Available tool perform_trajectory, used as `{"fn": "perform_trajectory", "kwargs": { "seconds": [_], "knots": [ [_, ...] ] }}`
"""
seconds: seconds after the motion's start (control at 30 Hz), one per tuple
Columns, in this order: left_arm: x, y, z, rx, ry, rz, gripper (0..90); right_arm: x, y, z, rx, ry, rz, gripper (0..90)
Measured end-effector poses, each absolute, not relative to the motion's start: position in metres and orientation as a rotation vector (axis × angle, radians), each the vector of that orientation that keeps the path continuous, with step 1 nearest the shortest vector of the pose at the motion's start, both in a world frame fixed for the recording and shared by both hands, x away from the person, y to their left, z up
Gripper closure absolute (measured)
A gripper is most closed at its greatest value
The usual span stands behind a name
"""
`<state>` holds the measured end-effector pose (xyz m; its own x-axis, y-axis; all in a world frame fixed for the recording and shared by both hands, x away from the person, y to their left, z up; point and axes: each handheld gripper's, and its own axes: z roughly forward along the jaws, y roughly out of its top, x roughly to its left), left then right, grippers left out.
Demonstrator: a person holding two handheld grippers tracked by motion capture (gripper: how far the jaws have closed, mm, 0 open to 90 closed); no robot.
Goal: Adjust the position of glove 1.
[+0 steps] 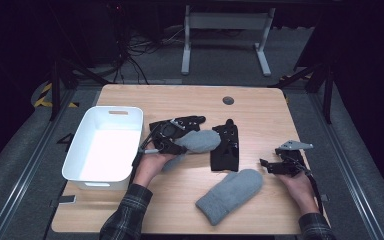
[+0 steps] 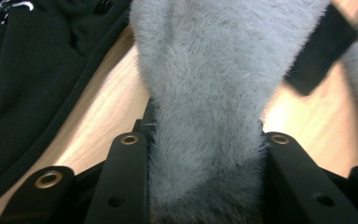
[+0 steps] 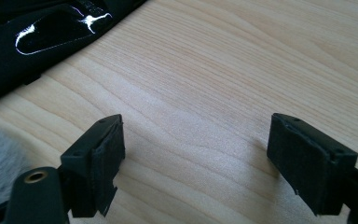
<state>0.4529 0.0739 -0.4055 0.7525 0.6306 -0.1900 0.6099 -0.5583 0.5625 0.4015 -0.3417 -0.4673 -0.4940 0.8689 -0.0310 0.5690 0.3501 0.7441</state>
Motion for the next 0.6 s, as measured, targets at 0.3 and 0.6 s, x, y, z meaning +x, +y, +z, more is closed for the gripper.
{"fn": "perform_trajectory", "kwargs": {
  "seconds": [0.3, 0.6],
  "knots": [
    [0.431, 0.061, -0.391, 2.312, 0.879, 0.01, 66.6, 0.401, -0.342, -0.467, 1.256, 2.195, 0.956, 19.5],
    [0.403, 0.03, -0.387, 2.313, 0.829, -0.027, 66.6, 0.401, -0.342, -0.467, 1.256, 2.195, 0.956, 19.5]
  ]
}}
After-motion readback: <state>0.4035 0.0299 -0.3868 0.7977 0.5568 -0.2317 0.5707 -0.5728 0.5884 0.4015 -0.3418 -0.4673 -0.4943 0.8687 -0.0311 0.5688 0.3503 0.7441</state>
